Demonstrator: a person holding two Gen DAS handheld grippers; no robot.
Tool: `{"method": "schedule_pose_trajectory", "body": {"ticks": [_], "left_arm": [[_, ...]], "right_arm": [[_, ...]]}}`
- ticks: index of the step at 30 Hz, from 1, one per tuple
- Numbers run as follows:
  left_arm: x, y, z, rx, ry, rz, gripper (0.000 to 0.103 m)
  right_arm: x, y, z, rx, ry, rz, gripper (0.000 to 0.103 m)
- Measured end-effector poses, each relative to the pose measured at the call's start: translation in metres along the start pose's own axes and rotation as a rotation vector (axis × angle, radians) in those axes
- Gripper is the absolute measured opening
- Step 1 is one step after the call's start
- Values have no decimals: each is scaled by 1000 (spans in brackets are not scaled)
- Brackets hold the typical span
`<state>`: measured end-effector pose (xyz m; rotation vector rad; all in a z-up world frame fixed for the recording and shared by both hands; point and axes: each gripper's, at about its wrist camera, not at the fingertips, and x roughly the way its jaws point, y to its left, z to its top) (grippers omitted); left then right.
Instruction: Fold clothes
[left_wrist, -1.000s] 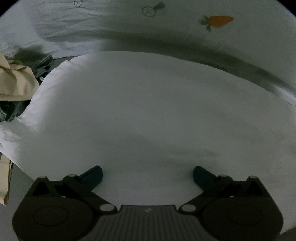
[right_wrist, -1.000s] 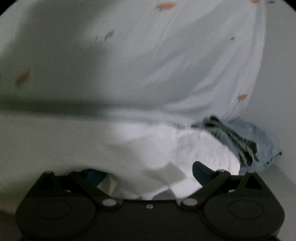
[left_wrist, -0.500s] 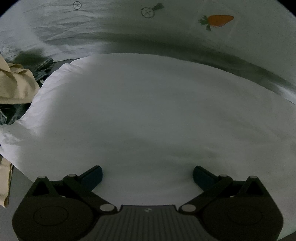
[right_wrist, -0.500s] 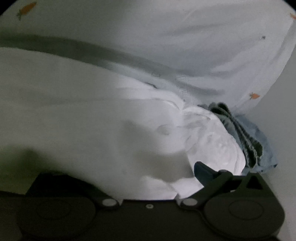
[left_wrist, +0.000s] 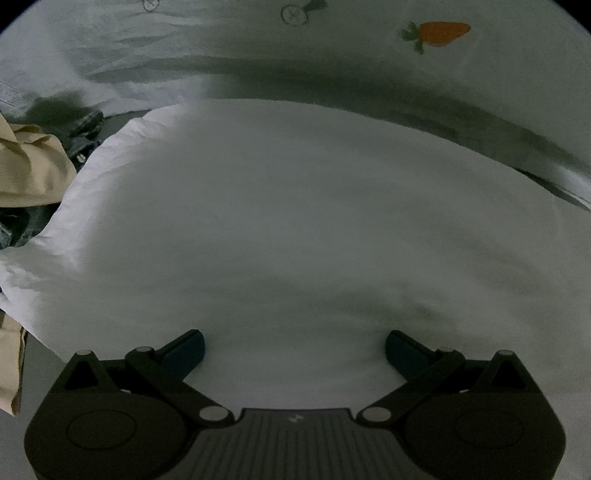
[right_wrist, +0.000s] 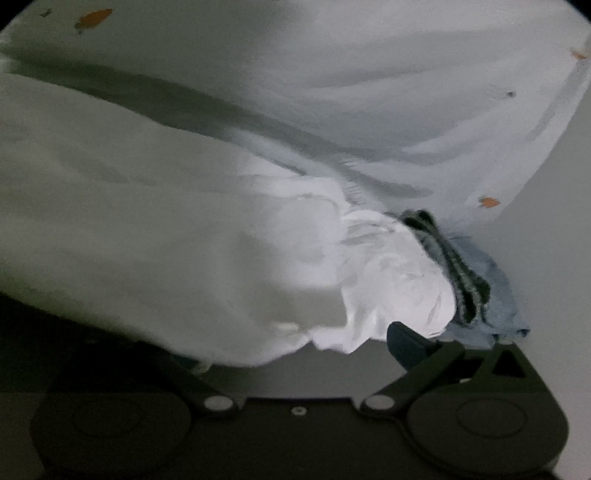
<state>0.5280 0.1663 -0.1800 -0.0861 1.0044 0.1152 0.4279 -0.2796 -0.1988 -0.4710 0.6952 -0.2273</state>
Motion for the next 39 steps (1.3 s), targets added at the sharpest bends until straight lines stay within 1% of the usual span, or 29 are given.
{"method": "schedule_pose_trajectory", "body": {"ticks": [2, 3, 5, 7, 8, 11, 12, 14, 17, 18, 21, 23, 25, 26, 28, 29, 30, 31, 32, 33, 34, 35, 37, 39], "left_arm": [[0, 2, 3, -6, 18, -11, 103], [-1, 6, 4, -24, 25, -22, 103], [-7, 17, 2, -104, 26, -60, 103], [-19, 37, -7, -233, 1, -128, 103], [-24, 48, -12, -287, -14, -155, 103], [-42, 78, -32, -419, -60, -197, 103], [-48, 88, -39, -452, -72, -199, 103], [-54, 105, -48, -486, -79, -181, 103], [-62, 131, -59, -514, -103, -133, 102], [-62, 140, -61, -529, -112, -124, 102], [-54, 172, -61, -623, -137, -77, 102], [-48, 186, -58, -659, -160, -46, 102], [-40, 199, -52, -684, -183, -39, 101], [-36, 203, -51, -695, -192, -46, 96], [-30, 206, -49, -708, -214, -58, 92], [-28, 206, -48, -707, -226, -84, 66], [-24, 205, -48, -705, -235, -121, 55], [-22, 203, -48, -718, -237, -124, 47], [-22, 203, -50, -728, -246, -115, 27], [-23, 203, -52, -737, -258, -106, 19], [-24, 203, -54, -745, -270, -96, 15], [-25, 204, -57, -768, -278, -107, 12], [-32, 209, -64, -805, -302, -146, 10], [-36, 210, -65, -802, -306, -147, 11]], "right_arm": [[-20, -3, -7, 25, 38, 91, 103], [-27, -8, -9, 64, 56, 127, 103], [-43, -18, -14, 153, 88, 190, 103], [-52, -26, -16, 232, 90, 228, 103], [-55, -27, -13, 249, 80, 229, 103], [-60, -25, -2, 291, 47, 235, 103], [-59, -23, 7, 307, 24, 244, 103], [-55, -10, 21, 323, -7, 281, 103], [-39, 14, 51, 310, -22, 349, 103], [-32, 22, 58, 312, -17, 361, 103], [-11, 48, 79, 320, 1, 395, 103], [6, 62, 90, 305, 57, 451, 103], [11, 75, 94, 278, 65, 433, 103], [14, 82, 95, 265, 69, 424, 103], [19, 92, 89, 246, 101, 407, 103], [19, 94, 86, 239, 109, 404, 103], [19, 95, 82, 233, 116, 402, 103], [19, 97, 78, 227, 123, 399, 103], [17, 98, 75, 222, 115, 395, 103], [15, 98, 74, 218, 111, 392, 103], [14, 99, 73, 214, 111, 390, 103], [15, 99, 73, 218, 117, 391, 103], [16, 97, 73, 227, 128, 392, 103], [16, 96, 72, 252, 138, 396, 103]]}}
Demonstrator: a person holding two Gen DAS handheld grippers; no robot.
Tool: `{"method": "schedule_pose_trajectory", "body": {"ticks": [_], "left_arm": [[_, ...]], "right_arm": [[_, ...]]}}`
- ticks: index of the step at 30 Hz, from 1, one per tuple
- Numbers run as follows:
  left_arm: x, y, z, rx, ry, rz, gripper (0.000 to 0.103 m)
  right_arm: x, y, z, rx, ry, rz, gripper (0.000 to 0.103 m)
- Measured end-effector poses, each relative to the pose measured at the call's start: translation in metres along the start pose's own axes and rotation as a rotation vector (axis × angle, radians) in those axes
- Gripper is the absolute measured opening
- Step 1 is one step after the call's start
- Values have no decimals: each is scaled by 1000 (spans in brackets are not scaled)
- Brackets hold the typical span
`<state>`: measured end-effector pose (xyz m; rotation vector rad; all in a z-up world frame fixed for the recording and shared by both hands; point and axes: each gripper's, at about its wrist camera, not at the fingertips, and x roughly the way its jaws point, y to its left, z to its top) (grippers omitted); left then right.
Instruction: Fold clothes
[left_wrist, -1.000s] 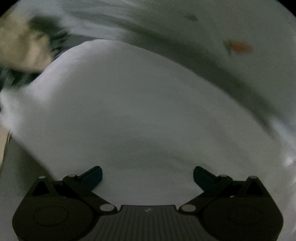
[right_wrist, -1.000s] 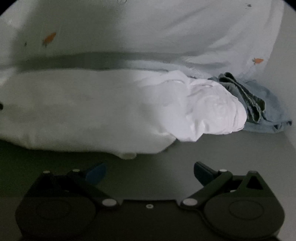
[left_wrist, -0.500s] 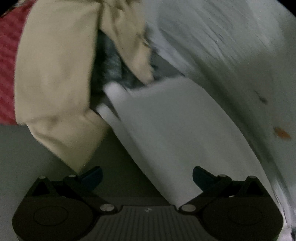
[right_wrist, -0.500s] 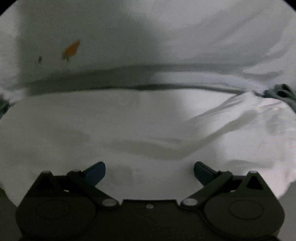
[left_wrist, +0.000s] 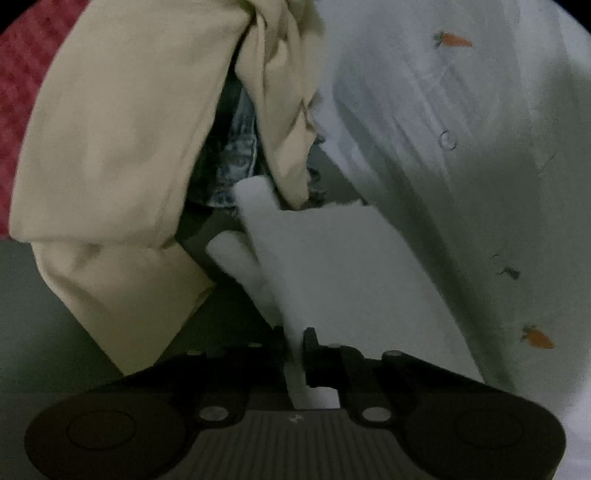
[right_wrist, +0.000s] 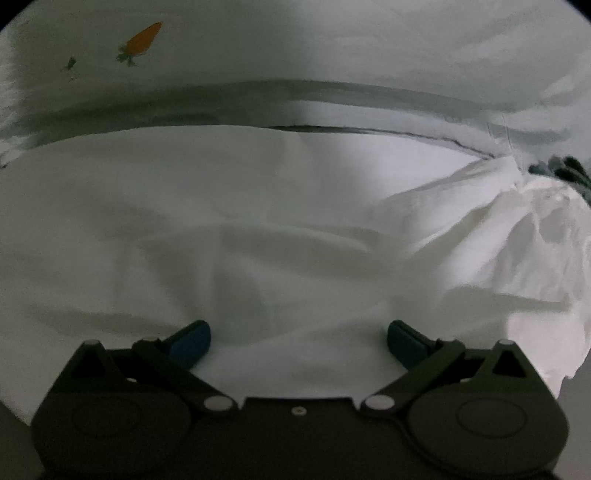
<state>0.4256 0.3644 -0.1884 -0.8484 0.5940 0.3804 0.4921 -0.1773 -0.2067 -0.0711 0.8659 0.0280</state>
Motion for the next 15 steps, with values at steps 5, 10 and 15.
{"method": "schedule_pose_trajectory", "body": {"ticks": [5, 10, 15], "left_arm": [[3, 8, -1, -13, 10, 66, 34], [13, 7, 1, -29, -15, -16, 68], [25, -7, 9, -32, -46, 17, 76]], "right_arm": [[-2, 5, -12, 55, -62, 1, 103], [-6, 11, -34, 74, -188, -12, 103], [-7, 11, -39, 75, -205, -12, 103]]}}
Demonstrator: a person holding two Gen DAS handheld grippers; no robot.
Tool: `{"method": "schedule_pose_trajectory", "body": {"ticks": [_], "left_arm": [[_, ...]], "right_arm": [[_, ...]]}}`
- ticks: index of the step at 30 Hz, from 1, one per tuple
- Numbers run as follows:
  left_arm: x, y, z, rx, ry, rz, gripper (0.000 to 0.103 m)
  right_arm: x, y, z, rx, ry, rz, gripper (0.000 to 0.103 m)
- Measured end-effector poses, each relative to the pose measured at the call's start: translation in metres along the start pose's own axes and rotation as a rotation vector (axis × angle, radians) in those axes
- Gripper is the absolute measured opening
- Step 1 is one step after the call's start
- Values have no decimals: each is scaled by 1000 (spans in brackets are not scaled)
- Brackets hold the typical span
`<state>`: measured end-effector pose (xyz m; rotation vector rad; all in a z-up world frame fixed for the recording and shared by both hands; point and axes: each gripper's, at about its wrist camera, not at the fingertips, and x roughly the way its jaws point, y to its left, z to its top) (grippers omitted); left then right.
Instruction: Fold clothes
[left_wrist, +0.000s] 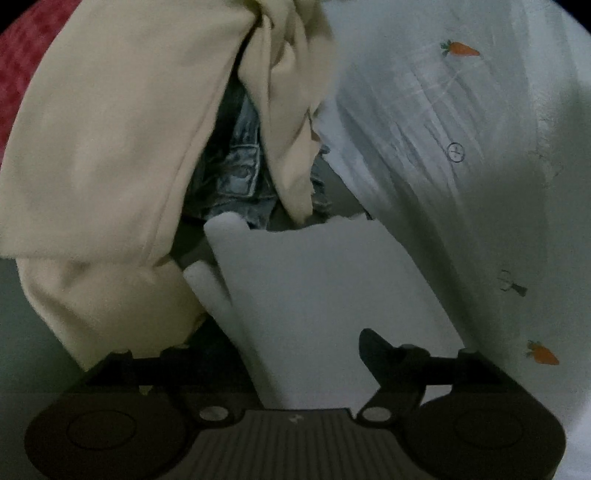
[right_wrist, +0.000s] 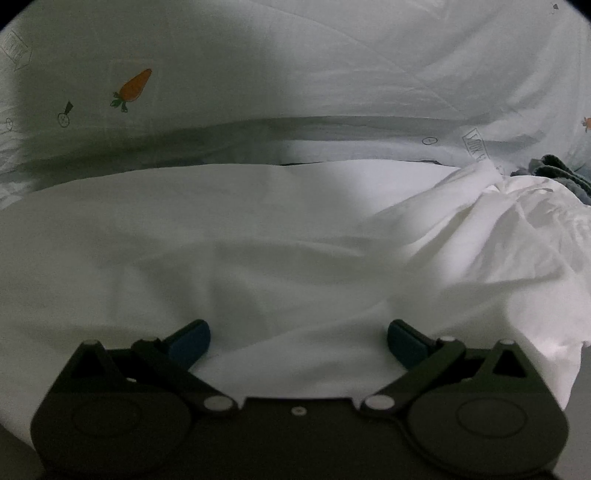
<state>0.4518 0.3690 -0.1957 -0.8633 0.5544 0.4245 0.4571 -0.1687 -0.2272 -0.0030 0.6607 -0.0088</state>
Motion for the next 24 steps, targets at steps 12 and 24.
{"method": "schedule_pose_trajectory", "body": {"ticks": [12, 24], "left_arm": [[-1, 4, 15, -93, -68, 30, 7], [-28, -164, -23, 464, 135, -403, 7]], "right_arm": [[1, -2, 3, 2, 1, 0, 103], [2, -2, 5, 13, 8, 6, 103]]}}
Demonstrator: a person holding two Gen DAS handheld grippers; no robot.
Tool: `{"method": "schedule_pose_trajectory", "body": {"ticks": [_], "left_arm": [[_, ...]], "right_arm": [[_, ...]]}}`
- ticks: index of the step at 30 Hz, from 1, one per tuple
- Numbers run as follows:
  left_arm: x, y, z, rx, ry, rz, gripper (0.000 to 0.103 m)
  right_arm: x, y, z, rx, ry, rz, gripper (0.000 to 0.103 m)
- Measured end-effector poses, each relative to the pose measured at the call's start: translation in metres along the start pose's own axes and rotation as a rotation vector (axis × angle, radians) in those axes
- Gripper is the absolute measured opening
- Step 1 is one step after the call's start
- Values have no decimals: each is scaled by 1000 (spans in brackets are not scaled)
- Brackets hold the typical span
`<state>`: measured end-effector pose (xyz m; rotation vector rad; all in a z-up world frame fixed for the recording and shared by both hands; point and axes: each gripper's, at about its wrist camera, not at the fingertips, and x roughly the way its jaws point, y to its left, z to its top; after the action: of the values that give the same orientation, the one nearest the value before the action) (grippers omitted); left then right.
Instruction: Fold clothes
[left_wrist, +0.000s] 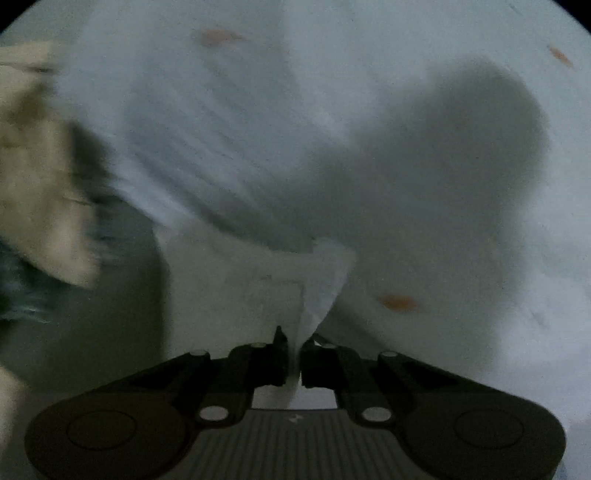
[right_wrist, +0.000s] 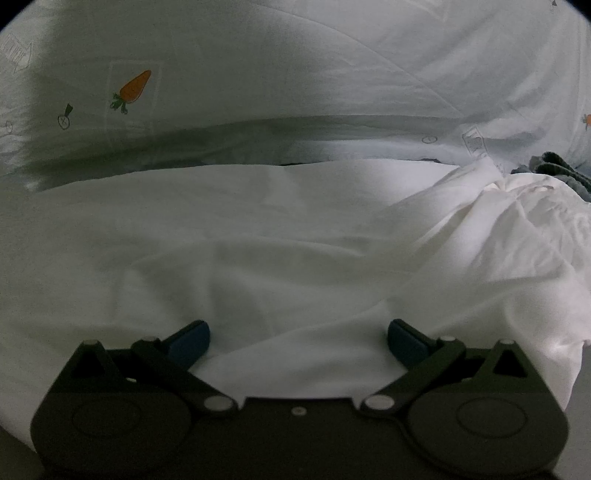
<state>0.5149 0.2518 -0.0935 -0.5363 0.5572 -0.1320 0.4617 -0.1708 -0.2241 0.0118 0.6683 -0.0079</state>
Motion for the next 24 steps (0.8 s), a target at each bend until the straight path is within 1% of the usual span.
{"method": "schedule_pose_trajectory", "body": {"ticks": [2, 3, 4, 6, 7, 8, 9, 10, 11, 12, 13, 15, 16, 17, 18, 19, 20, 21, 22, 23, 24], "left_arm": [[15, -28, -15, 102, 106, -45, 8], [23, -41, -26, 165, 172, -57, 9], [34, -50, -39, 224, 244, -52, 9], [53, -47, -68, 227, 354, -46, 17], [58, -39, -79, 182, 390, -38, 21], [62, -29, -89, 123, 420, -28, 21], [61, -20, -92, 64, 420, -41, 21], [55, -10, -89, -1, 401, -75, 24], [49, -2, -84, -61, 400, -121, 27], [42, 2, -79, -89, 406, -160, 28], [34, 4, -75, -105, 410, -196, 32], [18, 3, -61, -78, 364, -217, 40], [10, 2, -54, -60, 336, -224, 47], [5, 3, -47, -48, 294, -182, 50], [1, 4, -42, -37, 245, -123, 51], [-3, 5, -36, -27, 197, -64, 53], [-3, 9, -35, -17, 181, 1, 53], [0, 13, -34, -6, 175, 70, 53], [4, 17, -36, -5, 191, 117, 53], [9, 23, -38, -6, 215, 156, 53], [12, 28, -42, -12, 231, 179, 53]], "right_arm": [[0, -1, 2, 1, 15, 9, 103], [0, -3, 6, 5, 34, 17, 103], [0, -6, 10, 19, 54, 30, 103], [-2, -18, 17, 87, 75, 73, 103], [-4, -26, 20, 136, 82, 105, 103], [-6, -34, 23, 186, 89, 136, 103], [-9, -42, 26, 227, 98, 167, 101], [-11, -50, 29, 271, 111, 204, 99], [-14, -58, 33, 316, 124, 241, 98], [-14, -63, 36, 363, 129, 283, 95], [-14, -67, 38, 410, 134, 326, 91], [-14, -75, 44, 503, 143, 411, 88], [-11, -71, 48, 516, 143, 457, 86], [-8, -67, 51, 530, 143, 504, 84], [-5, -63, 55, 543, 143, 551, 80], [2, -56, 56, 573, 147, 605, 72], [9, -51, 55, 594, 161, 645, 62], [19, -42, 54, 611, 196, 683, 42], [30, -31, 52, 607, 244, 702, 31], [41, -21, 50, 602, 291, 720, 30], [47, -13, 48, 583, 309, 711, 30]]}}
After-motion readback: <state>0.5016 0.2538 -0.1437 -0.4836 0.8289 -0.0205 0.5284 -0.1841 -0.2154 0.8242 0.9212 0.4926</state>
